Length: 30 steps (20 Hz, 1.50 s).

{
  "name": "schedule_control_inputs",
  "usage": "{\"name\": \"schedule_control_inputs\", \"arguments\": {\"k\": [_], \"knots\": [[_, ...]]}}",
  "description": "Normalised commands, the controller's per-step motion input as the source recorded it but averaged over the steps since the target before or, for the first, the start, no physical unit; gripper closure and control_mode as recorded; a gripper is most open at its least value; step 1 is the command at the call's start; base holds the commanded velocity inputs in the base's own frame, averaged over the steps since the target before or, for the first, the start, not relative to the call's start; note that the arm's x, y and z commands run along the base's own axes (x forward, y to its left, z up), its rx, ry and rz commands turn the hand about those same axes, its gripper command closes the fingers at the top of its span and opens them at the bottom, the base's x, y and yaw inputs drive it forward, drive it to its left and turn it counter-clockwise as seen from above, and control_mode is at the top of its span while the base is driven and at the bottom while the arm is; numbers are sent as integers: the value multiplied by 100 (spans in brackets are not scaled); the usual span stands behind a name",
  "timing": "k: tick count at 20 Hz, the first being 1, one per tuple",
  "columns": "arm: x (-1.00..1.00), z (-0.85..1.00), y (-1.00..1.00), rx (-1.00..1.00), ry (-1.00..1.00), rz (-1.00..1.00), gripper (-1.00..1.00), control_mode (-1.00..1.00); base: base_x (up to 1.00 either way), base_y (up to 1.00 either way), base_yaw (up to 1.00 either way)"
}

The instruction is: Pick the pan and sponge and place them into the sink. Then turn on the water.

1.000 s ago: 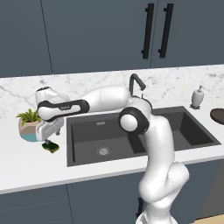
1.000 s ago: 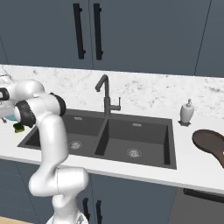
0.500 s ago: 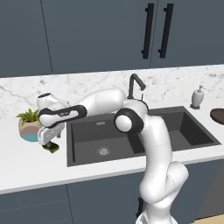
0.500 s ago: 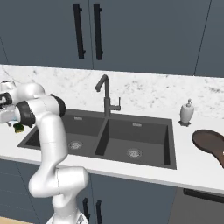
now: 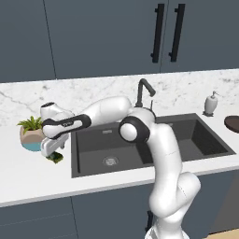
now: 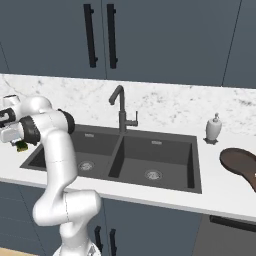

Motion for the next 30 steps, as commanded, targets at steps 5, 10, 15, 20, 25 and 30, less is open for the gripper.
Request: {"name": "schedule_control_inputs", "arguments": {"k": [5,10,15,20,25,30], "knots": [[14,-10,21,0,0,0,-100,-100,0,0,0],[0,-14,17,0,0,0,-100,-100,0,0,0],[9,-14,1,0,0,0,-100,-100,0,0,0],[13,-7,0,0,0,0,-100,-100,0,0,0],[0,-30,0,0,0,0,-100,-100,0,0,0],[0,-18,0,0,0,0,-100,-100,0,0,0]]}}
